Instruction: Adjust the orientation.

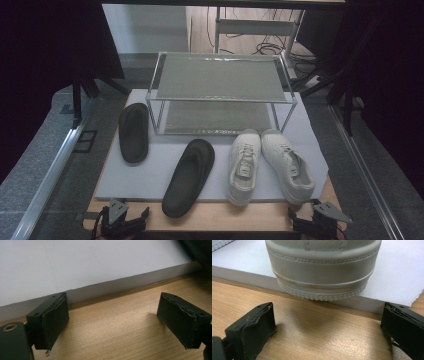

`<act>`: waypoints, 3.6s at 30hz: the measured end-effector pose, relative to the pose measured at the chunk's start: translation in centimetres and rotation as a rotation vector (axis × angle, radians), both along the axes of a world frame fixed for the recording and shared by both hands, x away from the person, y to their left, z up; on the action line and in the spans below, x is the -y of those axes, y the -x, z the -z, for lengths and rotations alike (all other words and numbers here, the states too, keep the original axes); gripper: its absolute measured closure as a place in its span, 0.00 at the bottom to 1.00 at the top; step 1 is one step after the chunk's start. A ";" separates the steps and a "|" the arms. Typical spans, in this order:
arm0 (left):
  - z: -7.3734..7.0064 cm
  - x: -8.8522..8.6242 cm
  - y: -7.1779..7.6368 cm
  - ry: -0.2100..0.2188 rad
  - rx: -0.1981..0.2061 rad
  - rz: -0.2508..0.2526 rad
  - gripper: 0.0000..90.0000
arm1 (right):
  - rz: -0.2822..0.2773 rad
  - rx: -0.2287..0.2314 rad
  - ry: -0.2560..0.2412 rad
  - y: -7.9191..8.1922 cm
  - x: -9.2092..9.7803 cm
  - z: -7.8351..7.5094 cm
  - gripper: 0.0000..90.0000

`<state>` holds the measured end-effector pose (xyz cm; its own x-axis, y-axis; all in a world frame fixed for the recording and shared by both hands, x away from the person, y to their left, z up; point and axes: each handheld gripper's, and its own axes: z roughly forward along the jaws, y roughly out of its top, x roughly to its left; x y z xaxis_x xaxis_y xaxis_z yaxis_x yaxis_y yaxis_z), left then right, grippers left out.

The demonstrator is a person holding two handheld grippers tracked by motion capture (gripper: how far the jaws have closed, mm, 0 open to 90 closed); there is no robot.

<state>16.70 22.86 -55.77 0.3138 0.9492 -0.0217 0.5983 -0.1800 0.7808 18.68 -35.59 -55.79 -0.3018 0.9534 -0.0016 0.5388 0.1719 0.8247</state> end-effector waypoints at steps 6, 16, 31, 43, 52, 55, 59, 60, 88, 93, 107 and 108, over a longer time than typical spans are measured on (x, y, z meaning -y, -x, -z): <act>-0.1 -0.1 0.0 -0.001 -0.017 0.014 0.11 | 0.000 0.002 0.001 0.0 0.0 0.0 0.00; -0.2 -0.1 -0.1 -0.001 -0.023 0.016 0.12 | -0.003 0.009 -0.003 0.0 0.1 0.1 0.00; -1.0 -0.2 0.1 0.035 -0.038 0.059 0.13 | -0.009 0.011 -0.006 0.1 0.1 0.1 0.00; -2.5 -0.4 -0.3 0.068 -0.003 0.073 0.16 | -0.011 0.013 -0.006 0.1 0.1 0.1 0.00; -3.6 -0.2 -1.8 0.046 0.016 0.077 0.21 | -0.010 0.013 -0.004 0.0 0.1 0.1 0.00; -4.1 0.0 -2.7 0.039 0.020 0.084 0.23 | -0.010 0.013 -0.004 0.0 0.1 0.1 0.00; -4.6 0.4 -3.8 0.029 0.029 0.086 0.25 | -0.010 0.013 -0.005 0.0 0.1 0.1 0.00; -4.7 0.5 -4.1 0.030 0.032 0.087 0.25 | -0.010 0.013 -0.005 0.0 0.1 0.1 0.00; -7.3 0.8 -11.2 0.027 0.073 0.101 0.37 | -0.014 0.016 -0.003 0.0 0.2 0.1 0.00; -7.5 0.5 -12.5 0.027 0.073 0.089 0.38 | -0.014 0.016 -0.004 0.0 0.2 0.1 0.00; -7.9 0.2 -15.6 0.025 0.059 0.072 0.46 | -0.015 0.017 -0.004 0.0 0.2 0.2 0.00; -7.9 0.2 -15.8 0.025 0.056 0.069 0.46 | -0.015 0.018 -0.004 0.0 0.2 0.2 0.00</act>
